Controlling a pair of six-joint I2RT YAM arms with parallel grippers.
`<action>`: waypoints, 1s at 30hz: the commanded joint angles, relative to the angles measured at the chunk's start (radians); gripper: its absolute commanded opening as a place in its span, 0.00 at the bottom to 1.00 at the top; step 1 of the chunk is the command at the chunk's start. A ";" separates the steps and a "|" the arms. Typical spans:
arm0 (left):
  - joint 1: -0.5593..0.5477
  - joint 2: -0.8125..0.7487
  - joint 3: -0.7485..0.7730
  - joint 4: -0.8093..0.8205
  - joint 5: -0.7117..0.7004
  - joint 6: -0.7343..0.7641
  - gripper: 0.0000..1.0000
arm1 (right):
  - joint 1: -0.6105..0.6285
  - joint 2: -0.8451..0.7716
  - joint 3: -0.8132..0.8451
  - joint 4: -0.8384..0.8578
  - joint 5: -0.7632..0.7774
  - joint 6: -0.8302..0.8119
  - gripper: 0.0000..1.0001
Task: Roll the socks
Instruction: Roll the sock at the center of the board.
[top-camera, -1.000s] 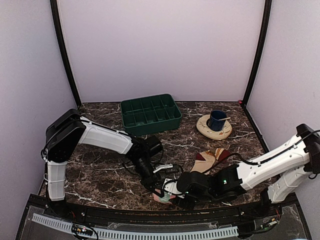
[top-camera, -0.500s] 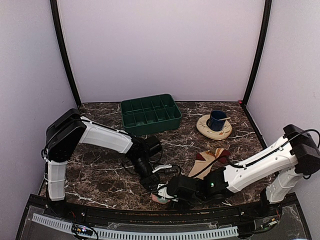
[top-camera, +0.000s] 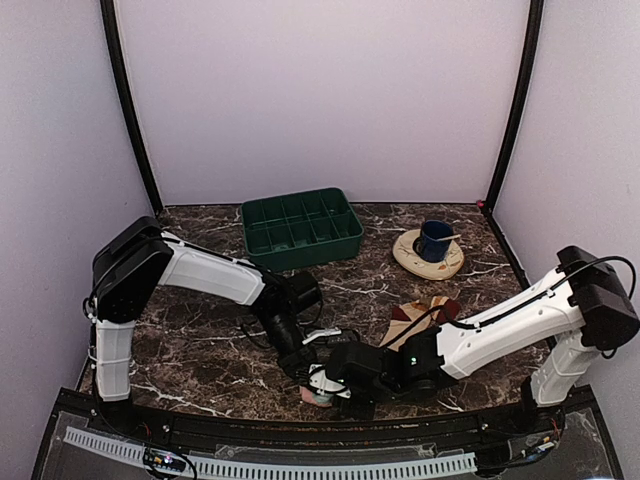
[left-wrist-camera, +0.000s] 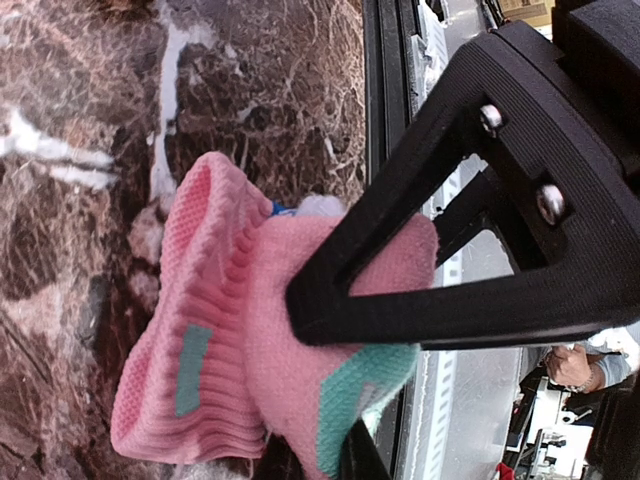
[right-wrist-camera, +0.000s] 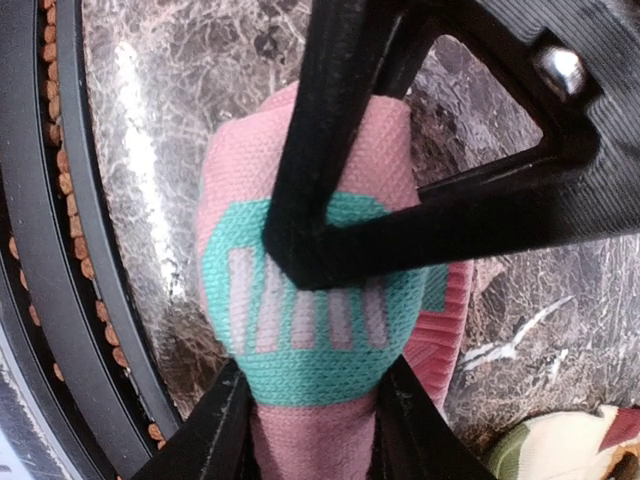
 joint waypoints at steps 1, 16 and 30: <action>-0.012 0.041 -0.022 -0.031 -0.100 -0.007 0.00 | -0.039 0.080 -0.004 -0.003 -0.053 0.011 0.19; 0.106 -0.161 -0.195 0.230 -0.270 -0.208 0.41 | -0.102 0.060 -0.035 0.019 -0.203 0.079 0.03; 0.158 -0.263 -0.262 0.335 -0.217 -0.297 0.52 | -0.139 0.052 -0.069 0.040 -0.312 0.140 0.02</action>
